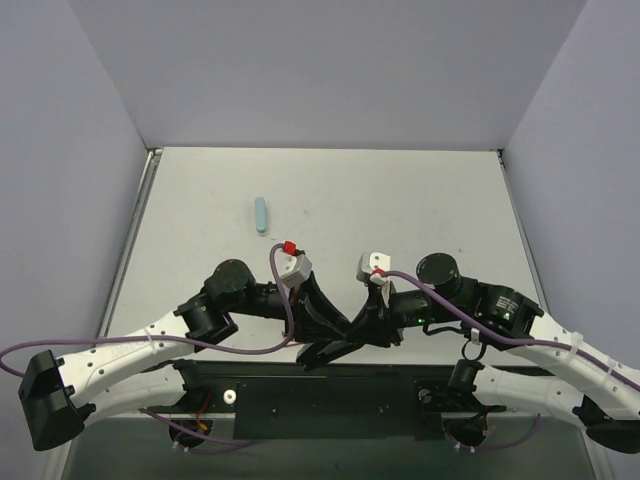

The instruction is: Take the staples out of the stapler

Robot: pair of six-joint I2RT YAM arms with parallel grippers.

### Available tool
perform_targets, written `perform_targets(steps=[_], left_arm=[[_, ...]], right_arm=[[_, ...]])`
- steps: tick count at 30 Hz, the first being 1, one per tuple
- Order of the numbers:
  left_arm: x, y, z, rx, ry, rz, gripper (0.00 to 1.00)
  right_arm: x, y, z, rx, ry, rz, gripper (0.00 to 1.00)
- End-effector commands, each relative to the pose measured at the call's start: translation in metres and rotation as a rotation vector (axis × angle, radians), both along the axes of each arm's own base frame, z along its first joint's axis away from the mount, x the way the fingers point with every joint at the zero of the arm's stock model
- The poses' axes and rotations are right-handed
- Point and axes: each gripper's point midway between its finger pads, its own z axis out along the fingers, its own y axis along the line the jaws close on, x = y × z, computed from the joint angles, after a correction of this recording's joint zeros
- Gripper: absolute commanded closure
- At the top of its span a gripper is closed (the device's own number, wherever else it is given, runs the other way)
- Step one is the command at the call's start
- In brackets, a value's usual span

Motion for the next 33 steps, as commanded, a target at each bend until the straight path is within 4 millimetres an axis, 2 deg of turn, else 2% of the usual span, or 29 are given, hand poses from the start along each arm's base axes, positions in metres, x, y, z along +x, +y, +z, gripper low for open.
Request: perform_targets(steps=[1, 11, 17, 25, 33], left_arm=[[-0.003, 0.013, 0.068, -0.187, -0.103, 0.038, 1.00], [-0.001, 0.017, 0.077, -0.206, -0.122, 0.083, 1.00], [0.000, 0.018, 0.080, -0.209, -0.127, 0.090, 1.00], [0.003, 0.009, 0.074, -0.189, -0.117, 0.085, 1.00], [0.015, 0.001, 0.063, -0.130, -0.109, 0.132, 1.00]], right_arm=[[-0.013, -0.016, -0.018, -0.017, 0.029, -0.003, 1.00], [-0.017, -0.030, -0.032, -0.007, 0.039, -0.045, 1.00], [-0.020, -0.028, -0.040, 0.005, 0.065, -0.043, 1.00], [-0.007, -0.023, -0.025, 0.042, 0.038, -0.107, 1.00], [0.020, -0.035, -0.010, 0.046, -0.043, -0.266, 0.71]])
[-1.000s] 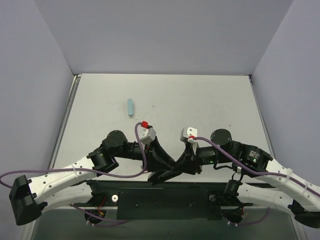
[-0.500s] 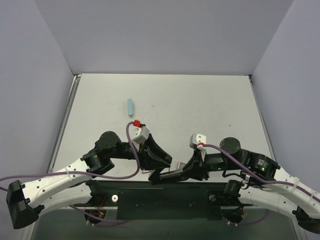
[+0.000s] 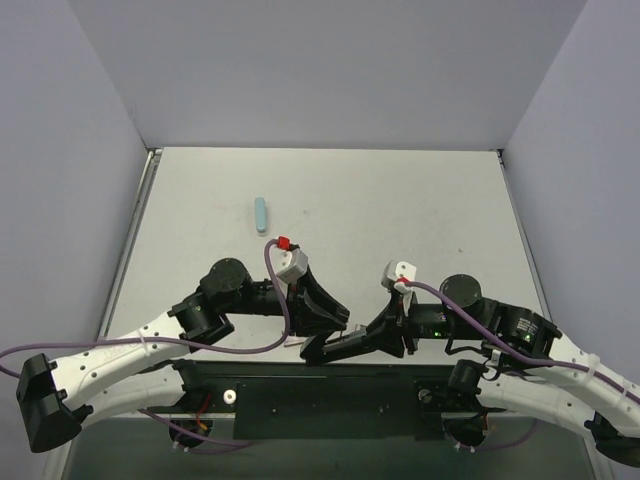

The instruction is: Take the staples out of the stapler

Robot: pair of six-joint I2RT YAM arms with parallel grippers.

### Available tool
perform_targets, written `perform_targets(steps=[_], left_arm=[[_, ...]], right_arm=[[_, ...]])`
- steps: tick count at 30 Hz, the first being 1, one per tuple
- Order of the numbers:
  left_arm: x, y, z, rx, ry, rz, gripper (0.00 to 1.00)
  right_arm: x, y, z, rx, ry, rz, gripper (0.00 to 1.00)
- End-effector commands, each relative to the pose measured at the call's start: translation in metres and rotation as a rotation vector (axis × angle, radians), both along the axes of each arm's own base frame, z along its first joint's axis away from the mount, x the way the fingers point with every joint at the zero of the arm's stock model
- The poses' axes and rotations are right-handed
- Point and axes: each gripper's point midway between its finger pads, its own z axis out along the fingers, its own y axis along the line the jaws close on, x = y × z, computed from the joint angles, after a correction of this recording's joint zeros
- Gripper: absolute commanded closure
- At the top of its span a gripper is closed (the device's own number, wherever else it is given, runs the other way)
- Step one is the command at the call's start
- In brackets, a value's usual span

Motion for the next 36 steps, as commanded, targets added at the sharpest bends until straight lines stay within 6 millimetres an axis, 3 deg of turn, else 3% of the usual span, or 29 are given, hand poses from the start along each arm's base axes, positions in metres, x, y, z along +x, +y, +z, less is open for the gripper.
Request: perform_targets(steps=[1, 6, 14, 17, 19, 20, 23, 28, 36], left_arm=[[0.005, 0.000, 0.056, -0.126, -0.093, 0.041, 1.00], [0.011, -0.001, 0.059, -0.114, -0.104, 0.070, 1.00], [0.035, -0.010, 0.050, -0.044, -0.075, 0.187, 1.00], [0.045, -0.014, 0.047, -0.026, -0.071, 0.225, 1.00], [0.052, -0.017, 0.042, -0.008, -0.065, 0.257, 1.00], [0.055, -0.017, 0.044, -0.009, -0.064, 0.275, 1.00], [0.065, -0.019, 0.041, 0.005, -0.056, 0.324, 1.00], [0.074, -0.021, 0.044, 0.002, -0.052, 0.370, 1.00], [0.082, -0.025, 0.053, -0.021, -0.047, 0.402, 1.00]], right_arm=[[0.023, -0.012, 0.018, 0.003, -0.072, -0.144, 0.67], [0.031, -0.022, 0.024, -0.013, -0.105, -0.202, 0.61], [0.043, -0.026, 0.045, 0.018, -0.144, -0.276, 0.60], [0.051, -0.023, 0.051, 0.035, -0.149, -0.312, 0.70], [0.055, -0.018, 0.055, 0.054, -0.154, -0.319, 0.84], [0.057, -0.014, 0.058, 0.066, -0.156, -0.324, 0.98], [0.064, -0.007, 0.060, 0.093, -0.156, -0.348, 1.00], [0.091, -0.003, 0.046, 0.080, -0.155, -0.483, 1.00], [0.116, 0.006, 0.023, 0.073, -0.136, -0.606, 1.00]])
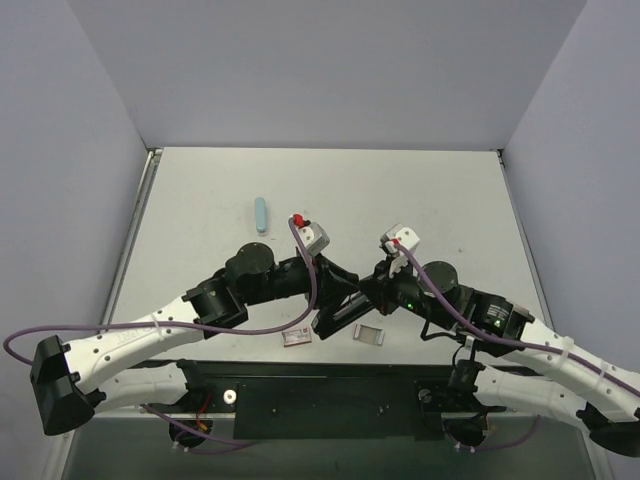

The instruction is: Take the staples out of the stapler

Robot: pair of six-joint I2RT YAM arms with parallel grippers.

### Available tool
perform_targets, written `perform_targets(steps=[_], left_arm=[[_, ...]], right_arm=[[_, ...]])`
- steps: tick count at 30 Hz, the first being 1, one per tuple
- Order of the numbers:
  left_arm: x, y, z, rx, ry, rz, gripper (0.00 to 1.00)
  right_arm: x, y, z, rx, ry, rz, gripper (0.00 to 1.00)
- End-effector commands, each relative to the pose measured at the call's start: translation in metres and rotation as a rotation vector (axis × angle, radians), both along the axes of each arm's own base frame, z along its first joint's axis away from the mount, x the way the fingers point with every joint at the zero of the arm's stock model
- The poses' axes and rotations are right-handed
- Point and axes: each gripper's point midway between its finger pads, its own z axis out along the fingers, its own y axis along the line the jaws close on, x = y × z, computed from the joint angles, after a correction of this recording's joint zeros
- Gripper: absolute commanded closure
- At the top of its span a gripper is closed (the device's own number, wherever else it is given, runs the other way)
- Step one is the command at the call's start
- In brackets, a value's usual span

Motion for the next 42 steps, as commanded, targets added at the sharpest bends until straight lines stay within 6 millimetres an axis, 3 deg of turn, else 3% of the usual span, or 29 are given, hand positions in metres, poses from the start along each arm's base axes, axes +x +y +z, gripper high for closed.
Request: perform_targets(steps=[1, 4, 14, 21, 28, 42], left_arm=[[0.006, -0.004, 0.068, -0.167, -0.089, 0.028, 1.00], [0.009, -0.004, 0.069, -0.171, -0.090, 0.045, 1.00], [0.032, -0.002, 0.084, -0.231, -0.123, 0.168, 1.00], [0.048, -0.005, 0.092, -0.258, -0.153, 0.230, 1.00], [0.071, -0.002, 0.097, -0.296, -0.165, 0.349, 1.00], [0.093, -0.001, 0.122, -0.396, -0.194, 0.429, 1.00]], right_arm=[[0.024, 0.003, 0.001, 0.057, -0.031, -0.126, 1.00], [0.029, 0.004, -0.003, 0.058, -0.040, -0.153, 1.00], [0.048, -0.008, -0.056, 0.034, -0.011, -0.271, 1.00], [0.054, -0.009, -0.079, 0.040, 0.019, -0.284, 1.00], [0.060, -0.013, -0.092, 0.079, 0.045, -0.306, 1.00], [0.064, -0.011, -0.109, 0.099, 0.095, -0.325, 1.00]])
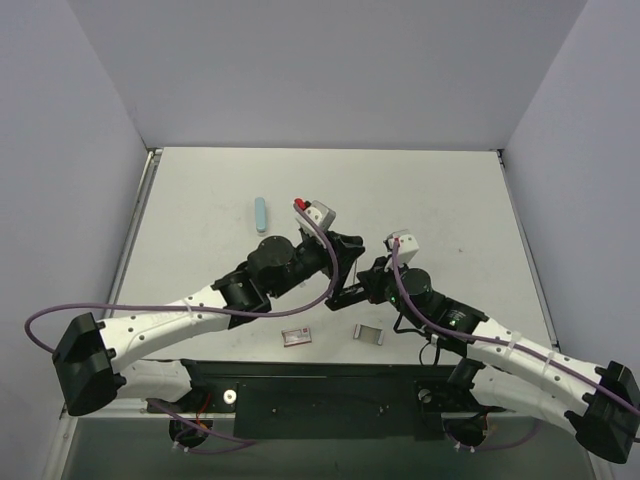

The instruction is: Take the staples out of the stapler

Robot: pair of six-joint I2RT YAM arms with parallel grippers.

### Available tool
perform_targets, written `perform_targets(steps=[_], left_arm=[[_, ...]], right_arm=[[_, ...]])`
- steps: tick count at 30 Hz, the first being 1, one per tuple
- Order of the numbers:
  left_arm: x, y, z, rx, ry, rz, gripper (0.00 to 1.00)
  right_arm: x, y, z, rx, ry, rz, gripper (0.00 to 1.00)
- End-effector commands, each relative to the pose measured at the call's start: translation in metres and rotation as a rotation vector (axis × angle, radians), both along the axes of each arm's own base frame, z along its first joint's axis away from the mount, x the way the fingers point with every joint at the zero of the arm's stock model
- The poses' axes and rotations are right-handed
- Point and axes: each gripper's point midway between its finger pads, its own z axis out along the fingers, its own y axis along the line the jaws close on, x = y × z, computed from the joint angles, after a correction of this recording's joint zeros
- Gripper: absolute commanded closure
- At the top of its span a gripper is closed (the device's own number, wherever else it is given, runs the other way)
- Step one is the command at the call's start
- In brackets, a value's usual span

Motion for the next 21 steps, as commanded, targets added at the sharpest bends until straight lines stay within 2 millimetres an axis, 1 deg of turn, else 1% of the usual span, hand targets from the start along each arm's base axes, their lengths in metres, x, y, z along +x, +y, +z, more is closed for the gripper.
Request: perform_targets(steps=[1, 7, 11, 15, 19, 20, 21], left_arm=[[0.011, 0.013, 0.124, -0.334, -0.181, 0.067, 1.00], [0.016, 0.019, 0.133, -0.359, -0.200, 0.101, 1.00], [0.020, 0.025, 0.138, -0.379, -0.208, 0.131, 1.00], [0.027, 0.025, 0.137, -0.380, -0.210, 0.150, 1.00], [0.034, 0.019, 0.133, -0.370, -0.202, 0.149, 1.00], [0.034, 0.019, 0.133, -0.371, -0.201, 0.147, 1.00], [0.037, 0.017, 0.129, -0.363, -0.197, 0.148, 1.00]], right_arm=[[-0.003, 0.005, -0.011, 0.015, 0.035, 0.018, 1.00], [-0.005, 0.007, -0.020, 0.036, 0.058, 0.018, 1.00], [-0.007, 0.014, -0.022, 0.068, 0.070, 0.035, 1.00], [-0.004, 0.018, -0.018, 0.109, 0.050, 0.031, 1.00], [0.002, 0.024, -0.001, 0.149, 0.004, 0.038, 1.00], [0.003, 0.025, -0.001, 0.145, 0.000, 0.040, 1.00], [0.005, 0.027, 0.003, 0.150, -0.010, 0.041, 1.00]])
